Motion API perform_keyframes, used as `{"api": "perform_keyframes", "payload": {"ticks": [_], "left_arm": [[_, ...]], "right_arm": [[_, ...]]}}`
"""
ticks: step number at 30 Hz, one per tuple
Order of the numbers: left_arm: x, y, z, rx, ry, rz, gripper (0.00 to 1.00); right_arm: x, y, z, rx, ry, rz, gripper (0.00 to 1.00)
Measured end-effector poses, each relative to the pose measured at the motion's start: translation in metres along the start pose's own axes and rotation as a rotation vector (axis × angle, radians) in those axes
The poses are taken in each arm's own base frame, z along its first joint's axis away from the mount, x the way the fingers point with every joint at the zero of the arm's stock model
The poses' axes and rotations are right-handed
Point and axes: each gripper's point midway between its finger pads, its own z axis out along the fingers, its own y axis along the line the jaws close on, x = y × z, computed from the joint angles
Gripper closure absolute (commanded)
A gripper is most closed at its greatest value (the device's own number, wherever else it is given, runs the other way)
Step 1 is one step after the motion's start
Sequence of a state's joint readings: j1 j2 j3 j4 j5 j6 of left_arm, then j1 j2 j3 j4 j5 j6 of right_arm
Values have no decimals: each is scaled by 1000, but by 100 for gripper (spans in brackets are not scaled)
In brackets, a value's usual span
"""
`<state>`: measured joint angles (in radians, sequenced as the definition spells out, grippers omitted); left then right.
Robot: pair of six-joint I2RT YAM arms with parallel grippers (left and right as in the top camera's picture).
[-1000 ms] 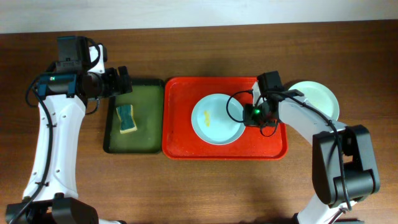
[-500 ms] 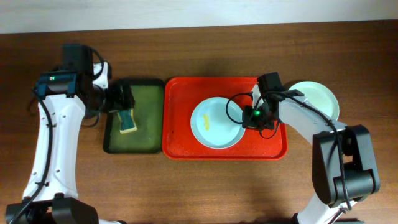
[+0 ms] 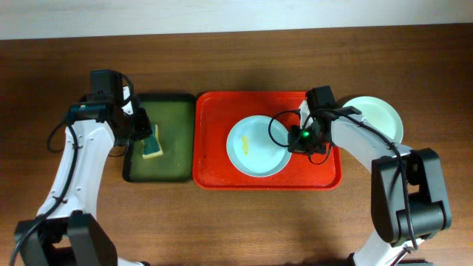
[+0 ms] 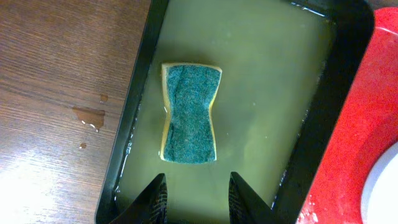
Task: Clean dirty plates on tray and stack at the side
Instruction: 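Grasp the sponge from the black tray with the left gripper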
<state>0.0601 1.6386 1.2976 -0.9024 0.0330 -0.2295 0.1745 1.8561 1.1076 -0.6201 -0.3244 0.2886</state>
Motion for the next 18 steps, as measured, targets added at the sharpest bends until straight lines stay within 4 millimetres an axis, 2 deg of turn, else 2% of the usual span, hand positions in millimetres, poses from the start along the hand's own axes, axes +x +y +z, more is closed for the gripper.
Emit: {"api": "perform_keyframes", "payload": {"ticks": [4,9,12,16,17,18], "left_arm": [[5,3,45,-27,82,-19,69],[16,2,85,-42,155,-11,71],[16,5,91,-59,158,-10,68],[12,7,96,-68,145,30,68],[15,7,101,-70,157,37,74],[18,8,107,-73,174,40,89]], "right_arm": [[0,0,0,0,0,0,94],[0,0,0,0,0,0,95],[0,0,0,0,0,0,94],[0,0,0,0,0,0,94],[0,0,0,0,0,0,95],[0,0,0,0,0,0,95]]}}
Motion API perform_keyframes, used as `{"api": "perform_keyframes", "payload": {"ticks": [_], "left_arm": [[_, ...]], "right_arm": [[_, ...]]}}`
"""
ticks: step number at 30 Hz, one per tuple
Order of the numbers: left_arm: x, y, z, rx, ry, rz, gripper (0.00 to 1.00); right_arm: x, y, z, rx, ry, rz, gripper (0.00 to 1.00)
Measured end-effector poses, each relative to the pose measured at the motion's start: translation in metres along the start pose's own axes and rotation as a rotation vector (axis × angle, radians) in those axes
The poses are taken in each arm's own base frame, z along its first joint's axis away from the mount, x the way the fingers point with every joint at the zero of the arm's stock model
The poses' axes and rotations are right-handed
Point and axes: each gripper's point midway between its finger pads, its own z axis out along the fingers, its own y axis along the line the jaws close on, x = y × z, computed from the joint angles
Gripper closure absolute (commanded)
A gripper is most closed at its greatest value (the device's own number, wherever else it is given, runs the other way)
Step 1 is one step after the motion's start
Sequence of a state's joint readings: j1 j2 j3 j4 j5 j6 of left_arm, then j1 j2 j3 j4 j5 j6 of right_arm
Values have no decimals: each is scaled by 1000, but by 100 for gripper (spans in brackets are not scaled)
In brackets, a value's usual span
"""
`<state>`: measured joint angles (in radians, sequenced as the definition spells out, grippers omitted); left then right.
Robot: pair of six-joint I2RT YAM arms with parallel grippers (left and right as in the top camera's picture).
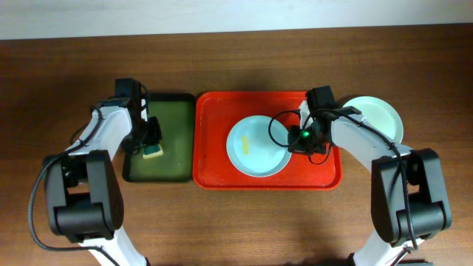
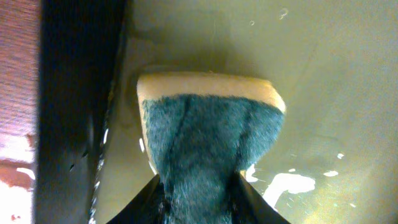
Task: Clean dirty plates on tray and stack at the side
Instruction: 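Grasp the sponge from the black tray with the left gripper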
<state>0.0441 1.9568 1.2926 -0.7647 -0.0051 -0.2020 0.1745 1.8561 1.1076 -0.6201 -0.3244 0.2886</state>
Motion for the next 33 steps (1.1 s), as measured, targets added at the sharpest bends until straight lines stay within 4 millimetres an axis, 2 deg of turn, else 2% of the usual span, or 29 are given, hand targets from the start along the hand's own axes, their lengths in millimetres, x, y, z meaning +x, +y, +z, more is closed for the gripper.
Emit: {"api": "perform_keyframes", "payload": {"ticks": [1,2,5,7,9,10,12,14,15,23,26,29,33], "left_arm": [[1,0,5,-2,10,3,98],[2,0,7,-2,14,5,100],[3,-3,7,14,20,39,100],[9,-5,2,31,60,59,100],[9,-7,-7,45,58,66,100],[5,-8,-19,52,25,79,100],[-9,-16,-63,75,-100,128,100],[-12,-37,-98,100,-195,205,100],[-10,-51,-109,116,-225,250,100],[-7,-55,-109,117,-217,268,100],[-14,-57,-107,122,-252,269,100],[-13,-57,-77,115,-211,269,100],[-7,-54,-18,79,-104,267,100]], "right_arm": [[0,0,0,0,0,0,94],[0,0,0,0,0,0,95],[0,0,0,0,0,0,92],[0,0,0,0,0,0,72],[0,1,0,-4,1,0,58],[0,1,0,-7,2,1,51],[0,1,0,-7,2,2,44],[0,1,0,-8,2,3,43],[0,2,0,-10,3,3,43],[0,2,0,-10,3,3,43],[0,2,0,-10,3,3,43],[0,2,0,-10,3,3,43],[0,2,0,-10,3,3,43]]}}
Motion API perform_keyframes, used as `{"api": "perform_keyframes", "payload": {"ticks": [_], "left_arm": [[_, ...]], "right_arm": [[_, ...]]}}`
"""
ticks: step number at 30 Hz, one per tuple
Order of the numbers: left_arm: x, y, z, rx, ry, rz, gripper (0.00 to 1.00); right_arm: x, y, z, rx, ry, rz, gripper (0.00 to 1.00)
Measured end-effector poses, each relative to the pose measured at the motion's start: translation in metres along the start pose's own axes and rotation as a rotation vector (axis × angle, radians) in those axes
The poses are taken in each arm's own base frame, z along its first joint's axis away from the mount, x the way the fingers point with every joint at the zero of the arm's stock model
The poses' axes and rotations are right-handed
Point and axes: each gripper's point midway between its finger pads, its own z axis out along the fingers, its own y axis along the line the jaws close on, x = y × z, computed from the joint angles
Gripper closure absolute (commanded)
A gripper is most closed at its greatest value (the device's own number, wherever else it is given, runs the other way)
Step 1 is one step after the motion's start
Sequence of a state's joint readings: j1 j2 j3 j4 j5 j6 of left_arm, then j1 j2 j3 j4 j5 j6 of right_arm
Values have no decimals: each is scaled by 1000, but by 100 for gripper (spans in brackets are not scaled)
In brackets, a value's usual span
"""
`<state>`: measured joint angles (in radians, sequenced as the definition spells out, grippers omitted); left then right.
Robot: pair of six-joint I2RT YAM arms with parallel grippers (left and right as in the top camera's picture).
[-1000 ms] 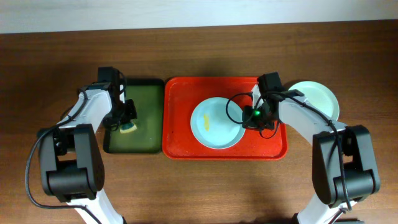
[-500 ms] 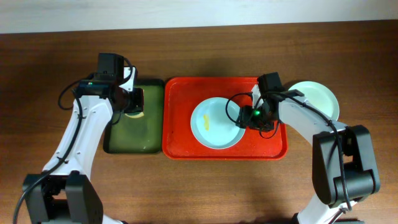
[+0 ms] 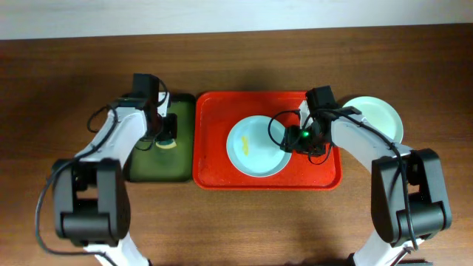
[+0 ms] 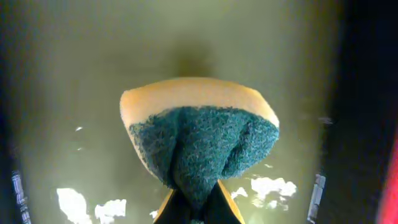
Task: Clean dirty plates on tray and stack at the side
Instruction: 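Grasp the sponge from the black tray with the left gripper, then scrub the light-blue plate with the sponge in the left gripper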
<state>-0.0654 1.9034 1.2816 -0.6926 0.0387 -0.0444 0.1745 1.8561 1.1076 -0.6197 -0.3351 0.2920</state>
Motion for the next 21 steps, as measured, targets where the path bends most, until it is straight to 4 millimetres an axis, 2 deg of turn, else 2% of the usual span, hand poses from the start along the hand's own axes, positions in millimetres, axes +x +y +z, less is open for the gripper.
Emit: {"api": "perform_keyframes", "payload": {"ticks": [2,3,7,9,10,11,12,13,14,15,17,19,21], "left_arm": [[12,5,24,-21,63,-2,100],[12,5,24,-23,64,-2,100],[10,5,20,-24,57,-2,100],[-7,4,-18,-27,-43,1,100],[-23,2,-57,-26,-150,3,100],[-30,3,-83,-36,-217,3,100],[-33,5,-105,-51,-271,2,100],[-36,6,-129,-60,-332,0,100],[-38,7,-140,-64,-360,-1,100],[-38,7,-149,-65,-381,-1,100],[-38,7,-156,-66,-399,-2,100],[-38,7,-156,-66,-398,-2,100],[-38,7,-155,-65,-396,-2,100]], "right_arm": [[0,0,0,0,0,-1,43],[0,0,0,0,0,0,40],[0,5,-2,-24,-1,-5,11],[-2,6,-3,-29,-8,-7,10],[-2,7,-4,-29,-7,-6,11],[-2,6,-4,-29,-7,-6,11],[-2,7,-4,-29,-8,-6,15],[-2,7,-4,-29,-8,-6,36],[-2,6,-3,-25,-8,-6,56],[-1,5,-3,-22,-5,-6,64],[0,4,-3,-16,-4,-2,64],[0,4,-3,-16,-4,-4,72],[-1,4,-3,-16,-8,-4,73]]}}
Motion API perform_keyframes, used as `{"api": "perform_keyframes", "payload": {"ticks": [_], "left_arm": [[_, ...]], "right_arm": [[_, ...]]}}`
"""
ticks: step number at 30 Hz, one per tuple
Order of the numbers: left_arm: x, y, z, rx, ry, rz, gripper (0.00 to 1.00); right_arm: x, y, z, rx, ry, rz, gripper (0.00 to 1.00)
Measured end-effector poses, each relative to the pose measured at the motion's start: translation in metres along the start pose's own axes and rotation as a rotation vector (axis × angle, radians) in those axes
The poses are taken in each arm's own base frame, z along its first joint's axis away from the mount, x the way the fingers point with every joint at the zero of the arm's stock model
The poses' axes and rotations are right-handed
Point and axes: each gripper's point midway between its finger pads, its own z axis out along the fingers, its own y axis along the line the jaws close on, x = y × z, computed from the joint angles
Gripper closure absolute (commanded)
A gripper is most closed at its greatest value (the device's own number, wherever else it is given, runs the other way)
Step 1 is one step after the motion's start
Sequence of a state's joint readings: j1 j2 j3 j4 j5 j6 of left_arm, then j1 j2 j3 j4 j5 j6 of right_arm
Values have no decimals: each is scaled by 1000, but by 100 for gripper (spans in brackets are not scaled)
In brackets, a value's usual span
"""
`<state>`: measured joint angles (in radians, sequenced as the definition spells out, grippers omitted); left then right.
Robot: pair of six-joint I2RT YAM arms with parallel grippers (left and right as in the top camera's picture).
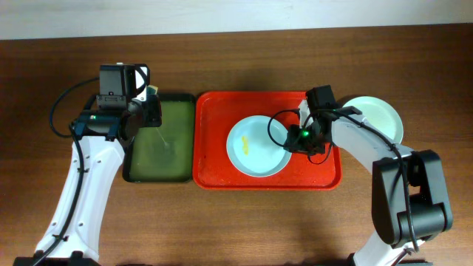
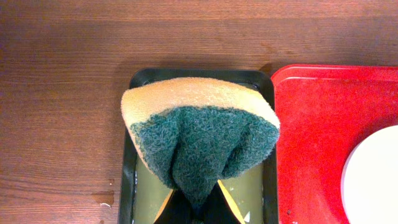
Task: Clean dirty plates on tray and stack at the side
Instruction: 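Scrub the light-blue plate with the sponge in the left gripper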
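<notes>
My left gripper (image 2: pixel 199 208) is shut on a yellow sponge with a green scouring face (image 2: pixel 200 134), pinching it at the middle so it bulges. It hangs high over the far end of the black wash tray (image 1: pixel 127 159). A pale blue plate (image 1: pixel 255 151) with a yellow smear (image 1: pixel 245 145) lies in the red tray (image 1: pixel 214 159). My right gripper (image 1: pixel 295 138) sits on that plate's right rim, fingers closed over the edge. In the left wrist view the plate (image 2: pixel 376 180) shows at the right edge.
The black wash tray holds greenish water (image 2: pixel 249 193). A clean pale plate (image 1: pixel 380 118) lies on the table to the right of the red tray. Water drops (image 2: pixel 102 200) mark the wood left of the wash tray.
My left gripper has risen with the sponge, from low over the water to well above the wash tray's far end. The right gripper and the plate have not moved.
First the sponge lay in the wash water with my left gripper open above it. Then the fingers were around it near the tray's left wall. Then they held it squeezed, just above the water, and now high over the tray. The right gripper stayed at the plate's rim.
</notes>
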<state>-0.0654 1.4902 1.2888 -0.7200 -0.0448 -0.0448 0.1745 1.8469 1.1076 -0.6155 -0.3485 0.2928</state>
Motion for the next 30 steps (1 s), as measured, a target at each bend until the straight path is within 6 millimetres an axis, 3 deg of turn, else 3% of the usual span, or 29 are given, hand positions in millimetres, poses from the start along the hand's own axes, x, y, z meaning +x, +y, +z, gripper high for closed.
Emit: {"api": "perform_keyframes", "payload": {"ticks": [3,5,7,8,15,21,24,26,27,30], "left_arm": [[2,0,0,0,8,0,100],[4,0,0,-1,17,1,100],[5,0,0,-1,21,1,100],[6,0,0,-1,22,1,100],[7,0,0,-1,28,1,100],[8,0,1,-2,34,2,100],[25,0,29,-7,125,1,100],[54,2,59,-28,275,-9,100],[64,3,59,-39,355,-9,100],[26,2,45,-37,313,-36,100]], "right_arm": [[0,0,0,3,0,-1,92],[0,-1,0,6,-2,-1,92],[0,-1,0,6,-2,-1,73],[0,-1,0,7,-2,0,73],[-1,5,4,45,-19,-41,96],[-2,4,5,56,-25,-8,96],[-2,4,5,56,-25,3,96],[-3,4,4,53,-31,32,96],[-3,4,5,54,-31,49,96],[0,10,5,21,-18,83,96]]}}
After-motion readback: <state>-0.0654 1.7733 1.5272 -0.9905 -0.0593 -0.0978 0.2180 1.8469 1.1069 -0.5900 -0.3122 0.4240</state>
